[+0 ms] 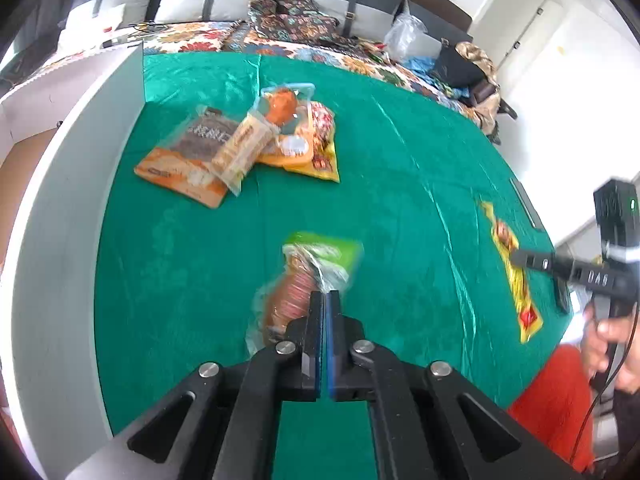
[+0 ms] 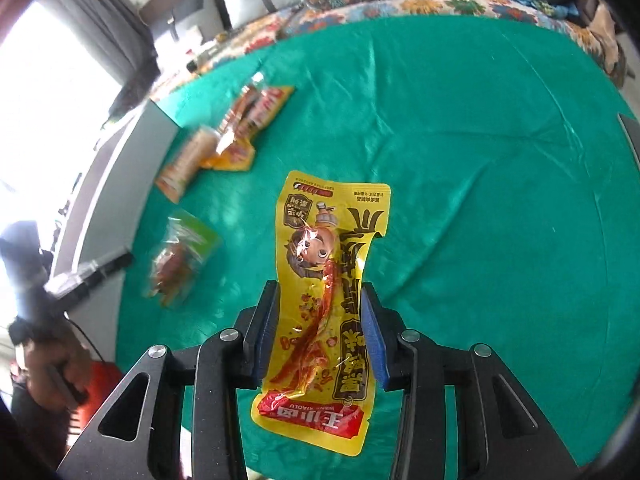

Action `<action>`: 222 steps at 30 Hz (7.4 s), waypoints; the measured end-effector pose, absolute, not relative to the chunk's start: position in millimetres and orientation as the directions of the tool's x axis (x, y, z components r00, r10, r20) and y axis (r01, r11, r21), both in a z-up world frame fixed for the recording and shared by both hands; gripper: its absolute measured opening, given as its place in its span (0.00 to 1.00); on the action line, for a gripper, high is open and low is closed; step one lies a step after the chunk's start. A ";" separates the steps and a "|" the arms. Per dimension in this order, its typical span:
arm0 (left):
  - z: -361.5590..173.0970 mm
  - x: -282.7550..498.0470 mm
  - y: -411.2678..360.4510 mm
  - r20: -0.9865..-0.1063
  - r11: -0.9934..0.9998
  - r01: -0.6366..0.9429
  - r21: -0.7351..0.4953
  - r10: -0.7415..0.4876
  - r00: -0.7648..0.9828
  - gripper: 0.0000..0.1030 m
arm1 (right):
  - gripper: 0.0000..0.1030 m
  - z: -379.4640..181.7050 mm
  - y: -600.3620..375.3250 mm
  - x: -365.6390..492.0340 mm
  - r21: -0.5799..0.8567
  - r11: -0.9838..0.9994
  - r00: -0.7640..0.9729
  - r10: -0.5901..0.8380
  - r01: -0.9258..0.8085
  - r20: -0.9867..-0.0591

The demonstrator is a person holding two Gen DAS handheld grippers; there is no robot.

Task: Organize snacks

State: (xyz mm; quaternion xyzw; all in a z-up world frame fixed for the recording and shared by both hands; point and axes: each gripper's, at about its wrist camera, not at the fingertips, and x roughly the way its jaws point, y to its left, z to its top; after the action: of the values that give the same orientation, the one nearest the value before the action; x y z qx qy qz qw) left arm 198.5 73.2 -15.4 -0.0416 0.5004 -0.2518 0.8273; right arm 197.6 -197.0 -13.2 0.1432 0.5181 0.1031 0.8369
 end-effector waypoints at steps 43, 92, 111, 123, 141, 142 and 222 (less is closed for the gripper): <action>67.6 132.4 383.8 -0.706 0.948 -0.242 -0.205 0.028 0.708 0.92 | 0.70 102.7 130.8 267.4 0.683 0.599 0.315 0.801 -0.418 -0.510; -99.0 228.5 1.3 -0.821 0.959 0.282 -0.008 -0.167 0.546 1.00 | 0.89 -92.6 -239.2 201.6 -0.017 0.998 0.618 -0.047 0.055 -0.785; -99.3 228.5 1.4 -0.821 0.959 0.282 -0.007 -0.167 0.547 1.00 | 0.89 -92.5 -239.5 201.7 -0.015 0.998 0.618 -0.047 0.056 -0.785; -99.2 228.0 1.3 -0.820 0.959 0.282 -0.006 -0.166 0.547 1.00 | 0.89 -92.6 -239.9 201.8 -0.016 0.998 0.618 -0.047 0.057 -0.785; -92.8 237.9 1.3 -0.892 0.935 0.354 -0.031 -0.186 0.412 0.99 | 0.89 -92.5 -239.7 201.8 -0.014 0.998 0.619 -0.047 0.058 -0.784; -87.0 242.5 2.7 -0.898 0.929 0.366 -0.051 -0.203 0.390 0.99 | 0.89 -92.5 -240.2 201.8 -0.015 0.998 0.619 -0.048 0.058 -0.784; -82.5 159.5 114.2 -0.871 0.998 0.063 -0.016 -0.045 0.490 0.56 | 0.90 -56.4 -147.3 229.0 0.257 0.966 0.504 0.224 -0.004 -0.834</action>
State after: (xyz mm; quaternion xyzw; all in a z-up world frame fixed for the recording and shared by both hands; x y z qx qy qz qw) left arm 159.5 114.2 -82.5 0.0090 0.5042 -0.0312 0.8630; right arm 229.0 -147.3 -56.4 0.1114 0.4934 0.0665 0.8601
